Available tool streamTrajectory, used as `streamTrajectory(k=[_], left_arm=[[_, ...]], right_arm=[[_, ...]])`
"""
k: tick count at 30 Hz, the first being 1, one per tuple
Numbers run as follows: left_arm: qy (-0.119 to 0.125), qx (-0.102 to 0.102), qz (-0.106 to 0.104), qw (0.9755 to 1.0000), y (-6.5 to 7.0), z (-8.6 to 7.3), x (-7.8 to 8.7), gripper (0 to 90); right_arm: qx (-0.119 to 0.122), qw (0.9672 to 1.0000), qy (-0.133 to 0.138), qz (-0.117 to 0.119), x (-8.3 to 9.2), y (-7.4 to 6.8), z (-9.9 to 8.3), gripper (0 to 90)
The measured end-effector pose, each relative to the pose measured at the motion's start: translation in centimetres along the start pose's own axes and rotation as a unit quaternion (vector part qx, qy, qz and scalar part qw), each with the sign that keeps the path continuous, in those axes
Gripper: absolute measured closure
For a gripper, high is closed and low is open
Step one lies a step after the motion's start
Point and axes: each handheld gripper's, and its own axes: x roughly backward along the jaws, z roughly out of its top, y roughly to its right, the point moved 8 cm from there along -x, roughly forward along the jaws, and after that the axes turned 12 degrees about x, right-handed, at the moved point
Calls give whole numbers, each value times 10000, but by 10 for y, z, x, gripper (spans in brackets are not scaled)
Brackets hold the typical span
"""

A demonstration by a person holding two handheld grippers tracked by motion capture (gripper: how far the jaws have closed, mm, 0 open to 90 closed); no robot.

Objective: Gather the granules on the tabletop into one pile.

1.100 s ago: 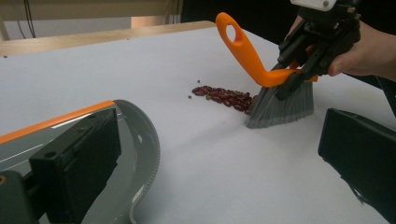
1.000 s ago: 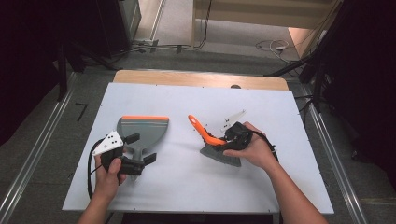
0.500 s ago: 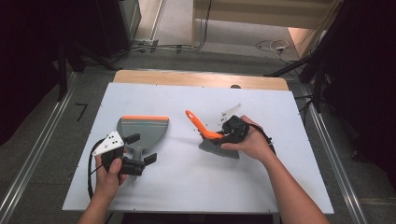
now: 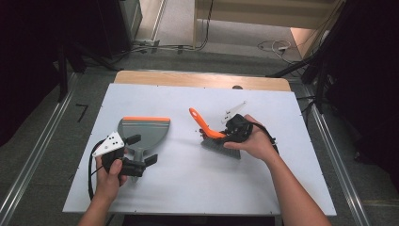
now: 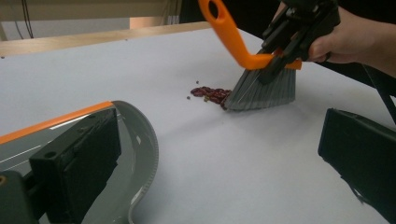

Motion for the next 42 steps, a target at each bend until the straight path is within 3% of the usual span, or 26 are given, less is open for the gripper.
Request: streamTrajectory(k=[3,7,8,9,14,16,17,20,21,23,26,29,32,34,42], left_arm=[[-5,5,-1,10000,0,0,0,0],[-18,4,-2,10000,1,0,-1,0],[-15,-9,-8,10000,1,0,-1,0],[-11,-14,-11,10000,1,0,-1,0],[4,5,-9,10000,1,1,0,0],[12,1,-8,10000,0,1,1,0],[4,-2,-3,10000,-1,1,1,0],[8,-2,-14,10000,-1,1,1,0],[9,2,-17,10000,-1,1,1,0],[0,9,-9,10000,-2,0,1,0],[10,15,-19,10000,-2,1,2,0],[2,14,-18,10000,-2,0,2,0],[-4,13,-25,10000,-2,0,1,0],[-17,1,-34,10000,-1,0,0,0],[-23,1,-33,10000,1,-1,-1,0]], right_arm=[[-10,9996,270,16,16,0,7,684],[-39,9983,476,-319,38,12,20,684],[70,9974,478,-540,42,22,26,684],[70,9974,478,-540,42,22,26,684],[345,9937,283,-1028,27,44,40,684],[906,9880,202,-1235,15,52,44,684],[1048,9857,111,-1315,9,55,46,684],[1374,9791,-14,-1500,-9,63,53,685],[1434,9784,-23,-1490,-14,64,54,684],[1656,9726,-37,-1629,-23,69,57,684],[2010,9638,-263,-1730,-34,70,58,684],[2200,9646,-256,-1434,-43,61,56,687],[2425,9605,-363,-1315,-45,52,54,689],[2444,9623,-395,-1126,-44,44,50,689],[2645,9606,-356,-779,-36,19,36,688]])
